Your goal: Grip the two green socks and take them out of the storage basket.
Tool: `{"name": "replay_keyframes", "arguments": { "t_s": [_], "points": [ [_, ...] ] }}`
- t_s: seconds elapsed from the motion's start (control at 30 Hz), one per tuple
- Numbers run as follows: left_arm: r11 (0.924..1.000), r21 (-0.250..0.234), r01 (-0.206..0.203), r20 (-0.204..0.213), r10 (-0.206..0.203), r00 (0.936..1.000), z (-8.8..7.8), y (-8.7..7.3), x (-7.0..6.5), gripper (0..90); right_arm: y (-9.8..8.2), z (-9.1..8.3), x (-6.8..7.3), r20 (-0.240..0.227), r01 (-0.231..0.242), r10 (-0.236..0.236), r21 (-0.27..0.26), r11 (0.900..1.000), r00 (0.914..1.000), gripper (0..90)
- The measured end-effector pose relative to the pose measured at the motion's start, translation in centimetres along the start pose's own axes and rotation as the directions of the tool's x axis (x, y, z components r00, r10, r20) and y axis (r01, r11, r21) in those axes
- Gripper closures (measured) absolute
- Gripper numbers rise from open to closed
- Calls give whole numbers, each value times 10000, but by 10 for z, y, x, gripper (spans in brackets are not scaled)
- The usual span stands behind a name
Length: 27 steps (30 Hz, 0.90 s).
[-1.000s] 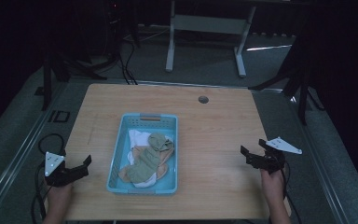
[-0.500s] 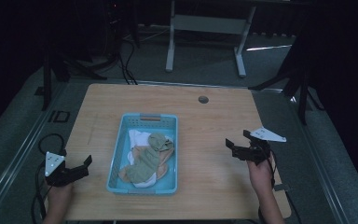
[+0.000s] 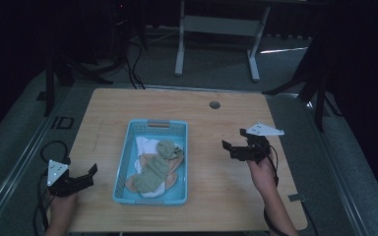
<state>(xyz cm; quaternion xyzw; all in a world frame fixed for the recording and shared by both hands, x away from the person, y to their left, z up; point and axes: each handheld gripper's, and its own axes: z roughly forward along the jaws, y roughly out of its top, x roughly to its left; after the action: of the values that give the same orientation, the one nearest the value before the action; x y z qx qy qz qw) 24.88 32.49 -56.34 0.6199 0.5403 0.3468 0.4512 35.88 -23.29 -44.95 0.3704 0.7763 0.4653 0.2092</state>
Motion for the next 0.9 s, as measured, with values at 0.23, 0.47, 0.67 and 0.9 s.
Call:
{"name": "replay_keyframes", "arguments": {
  "t_s": [0.23, 0.47, 0.67, 0.9],
  "points": [
    [10000, 4, 9, -23, -9, 10000, 0, 0, 0, 0, 11, 12, 13, -533, 327, -316, 204, 9993, 9981, 135],
    [10000, 9, -27, -16, 28, 10000, 0, 0, 0, 0, 17, 25, 27, -1060, 552, -511, 362, 9978, 9931, 135],
    [10000, 13, -45, 15, 45, 10000, 0, 0, 0, 0, 23, 37, 38, -1460, 740, -671, 424, 9964, 9870, 135],
    [10000, 6, -39, 64, 39, 10000, 0, 0, 0, 0, 32, 53, 54, -1989, 932, -825, 449, 9946, 9765, 138]
  ]
}}
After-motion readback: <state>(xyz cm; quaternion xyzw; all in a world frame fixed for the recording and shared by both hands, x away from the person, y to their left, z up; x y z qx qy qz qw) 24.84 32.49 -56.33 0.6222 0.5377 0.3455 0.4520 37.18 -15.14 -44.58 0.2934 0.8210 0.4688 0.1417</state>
